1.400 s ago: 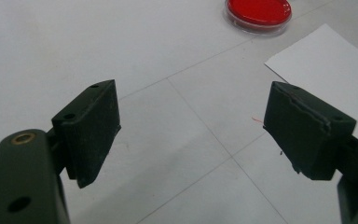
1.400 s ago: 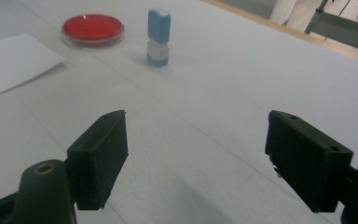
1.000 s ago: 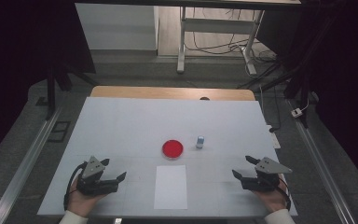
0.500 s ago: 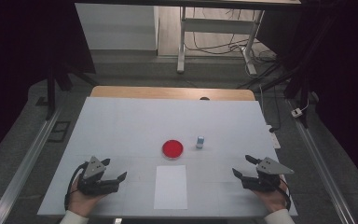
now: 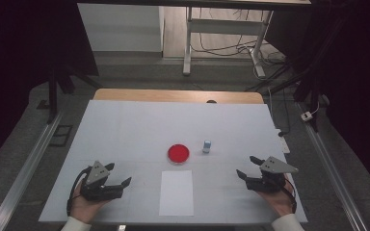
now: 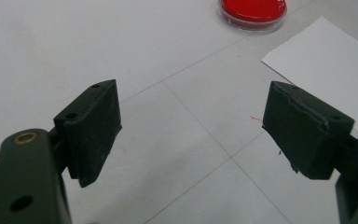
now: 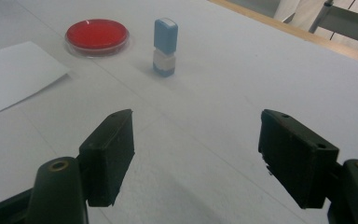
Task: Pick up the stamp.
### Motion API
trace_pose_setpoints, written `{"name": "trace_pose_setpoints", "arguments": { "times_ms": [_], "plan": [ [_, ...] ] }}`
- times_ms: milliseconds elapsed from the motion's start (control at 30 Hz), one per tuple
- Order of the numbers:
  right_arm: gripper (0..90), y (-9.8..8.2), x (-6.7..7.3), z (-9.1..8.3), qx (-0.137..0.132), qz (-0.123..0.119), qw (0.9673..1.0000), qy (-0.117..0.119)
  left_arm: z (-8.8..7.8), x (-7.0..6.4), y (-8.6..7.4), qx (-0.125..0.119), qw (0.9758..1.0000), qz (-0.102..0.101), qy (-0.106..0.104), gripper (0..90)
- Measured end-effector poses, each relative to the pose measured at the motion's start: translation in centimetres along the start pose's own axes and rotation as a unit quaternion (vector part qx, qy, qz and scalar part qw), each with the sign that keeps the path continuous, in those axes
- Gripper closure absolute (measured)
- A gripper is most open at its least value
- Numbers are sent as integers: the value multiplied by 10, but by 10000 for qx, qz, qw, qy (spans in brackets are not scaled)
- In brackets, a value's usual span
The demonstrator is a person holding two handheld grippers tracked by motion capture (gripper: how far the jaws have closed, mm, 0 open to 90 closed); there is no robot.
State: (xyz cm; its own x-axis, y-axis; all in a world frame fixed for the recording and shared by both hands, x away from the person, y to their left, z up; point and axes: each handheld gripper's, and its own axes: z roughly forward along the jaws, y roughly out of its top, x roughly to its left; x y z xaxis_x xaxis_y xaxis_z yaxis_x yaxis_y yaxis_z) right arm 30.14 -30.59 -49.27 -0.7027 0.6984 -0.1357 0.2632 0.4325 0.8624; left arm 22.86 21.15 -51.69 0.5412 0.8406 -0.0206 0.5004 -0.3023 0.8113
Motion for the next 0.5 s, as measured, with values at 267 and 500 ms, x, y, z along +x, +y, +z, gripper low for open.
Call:
{"name": "trace_pose_setpoints", "arguments": {
  "times_ms": [267,500],
  "plan": [
    [273,15,4,5,66,-87,9999,117,1,0,0,7,10000,60,52,193],
    [270,28,6,12,150,-112,9995,261,2,1,0,26,10000,45,73,194]
  ]
}}
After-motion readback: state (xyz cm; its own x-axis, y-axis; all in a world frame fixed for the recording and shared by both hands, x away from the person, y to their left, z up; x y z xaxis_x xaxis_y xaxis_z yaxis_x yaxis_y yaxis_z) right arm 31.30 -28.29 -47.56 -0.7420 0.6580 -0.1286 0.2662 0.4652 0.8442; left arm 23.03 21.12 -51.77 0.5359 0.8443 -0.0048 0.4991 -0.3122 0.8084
